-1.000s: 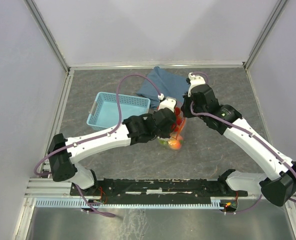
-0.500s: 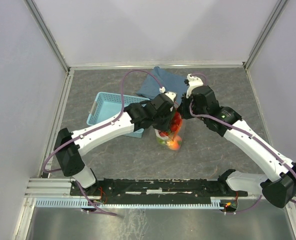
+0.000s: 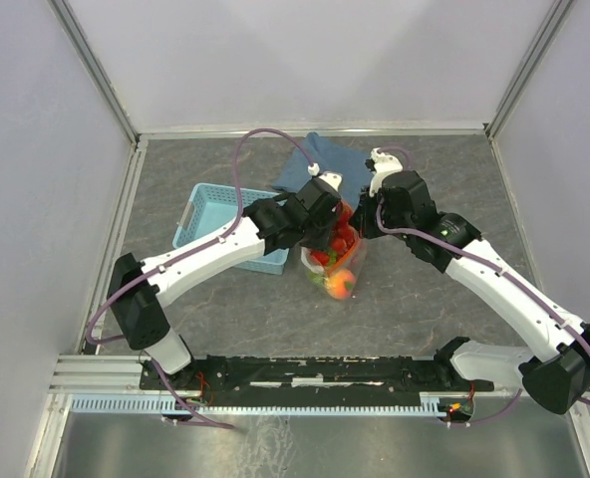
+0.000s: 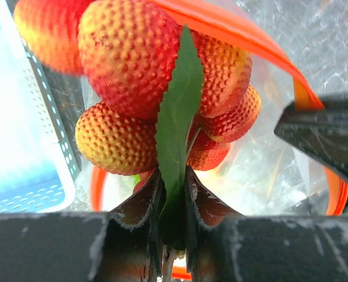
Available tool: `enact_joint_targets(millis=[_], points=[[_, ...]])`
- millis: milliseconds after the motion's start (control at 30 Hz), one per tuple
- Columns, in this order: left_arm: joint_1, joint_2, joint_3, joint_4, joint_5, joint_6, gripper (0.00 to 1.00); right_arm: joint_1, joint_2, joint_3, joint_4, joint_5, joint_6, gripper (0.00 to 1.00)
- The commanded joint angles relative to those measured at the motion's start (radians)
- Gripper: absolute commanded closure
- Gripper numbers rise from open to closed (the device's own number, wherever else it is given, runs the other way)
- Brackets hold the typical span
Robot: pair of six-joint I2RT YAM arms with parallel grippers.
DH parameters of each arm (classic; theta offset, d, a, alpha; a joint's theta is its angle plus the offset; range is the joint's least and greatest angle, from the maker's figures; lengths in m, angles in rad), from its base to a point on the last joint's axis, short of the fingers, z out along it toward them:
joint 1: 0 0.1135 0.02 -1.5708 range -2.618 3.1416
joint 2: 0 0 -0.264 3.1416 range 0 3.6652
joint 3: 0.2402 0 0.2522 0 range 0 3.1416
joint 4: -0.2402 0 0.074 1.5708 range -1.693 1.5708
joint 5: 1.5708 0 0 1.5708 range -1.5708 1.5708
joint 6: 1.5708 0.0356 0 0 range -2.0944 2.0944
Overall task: Place the food in the zip-top bag and seal the zipper
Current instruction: Place the fake fruit in the zipper food storage bag.
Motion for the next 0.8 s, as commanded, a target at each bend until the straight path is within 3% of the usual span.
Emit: enact_joint_targets(millis=[0, 300, 567, 700, 767], points=[[0.013, -0.028, 0.036, 0.123, -0.084, -0.065, 0.96, -0.002, -0.021, 0.001, 0.055, -0.037, 0.031, 0.98], [-0.008, 0.000, -0.016, 0.242, -0.044, -0.131, 0.96, -0.001, -0.004, -0.007, 0.070, -0.043, 0.073, 0.98], [-0.048, -0.026, -0.186, 0.290, -0.157, -0.142, 0.95, -0.002, -0.033, -0.006, 0.071, 0.053, 0.080, 0.99], [-0.057, -0.039, -0.260, 0.317, -0.159, -0.139, 0.86, -0.002, -0.048, -0.009, 0.068, 0.100, 0.078, 0.98], [-0.060, -0.040, -0.270, 0.311, -0.140, -0.135, 0.76, -0.002, -0.052, -0.010, 0.068, 0.109, 0.075, 0.98]])
